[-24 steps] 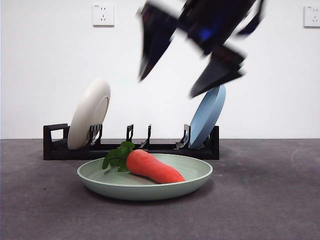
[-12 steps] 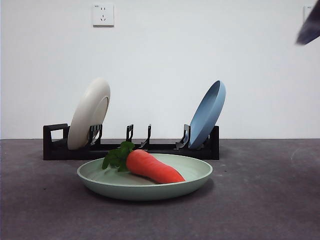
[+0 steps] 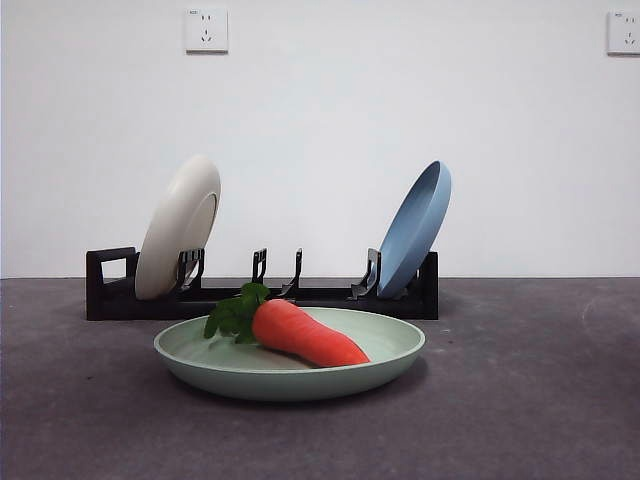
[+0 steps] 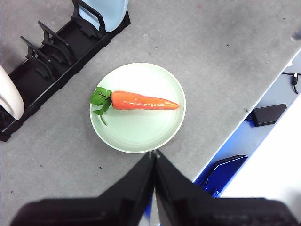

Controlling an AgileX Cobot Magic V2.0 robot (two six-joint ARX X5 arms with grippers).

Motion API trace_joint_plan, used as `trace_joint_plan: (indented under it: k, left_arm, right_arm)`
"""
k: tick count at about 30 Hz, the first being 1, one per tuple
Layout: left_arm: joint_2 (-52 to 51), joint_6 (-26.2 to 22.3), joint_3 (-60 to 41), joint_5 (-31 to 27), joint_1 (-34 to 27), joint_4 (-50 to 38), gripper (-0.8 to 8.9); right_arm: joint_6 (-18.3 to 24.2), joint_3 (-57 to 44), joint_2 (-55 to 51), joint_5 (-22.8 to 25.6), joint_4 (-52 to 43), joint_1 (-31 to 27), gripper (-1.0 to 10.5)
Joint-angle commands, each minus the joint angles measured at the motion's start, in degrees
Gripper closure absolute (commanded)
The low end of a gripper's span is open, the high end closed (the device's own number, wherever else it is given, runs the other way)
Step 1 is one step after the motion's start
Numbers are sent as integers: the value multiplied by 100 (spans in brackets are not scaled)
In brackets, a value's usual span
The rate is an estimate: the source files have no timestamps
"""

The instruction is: Take the green plate from the plate rack,put the plate on the table,take the carrot from the table,put the carrot in the plate

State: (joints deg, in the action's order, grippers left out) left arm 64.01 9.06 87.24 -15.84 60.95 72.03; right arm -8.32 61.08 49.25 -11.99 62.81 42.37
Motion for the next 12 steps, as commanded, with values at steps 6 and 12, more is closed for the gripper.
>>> trace_joint_plan:
  k: [6,12]
  left_arm:
    - [-7,-4,-13,-55,17,2,817]
    - [-7,-4,-13,-52,17,-2,817]
  right_arm:
    - [24,0,-15,13,-17,9,945]
    - [24,0,-20,13,-17,9,945]
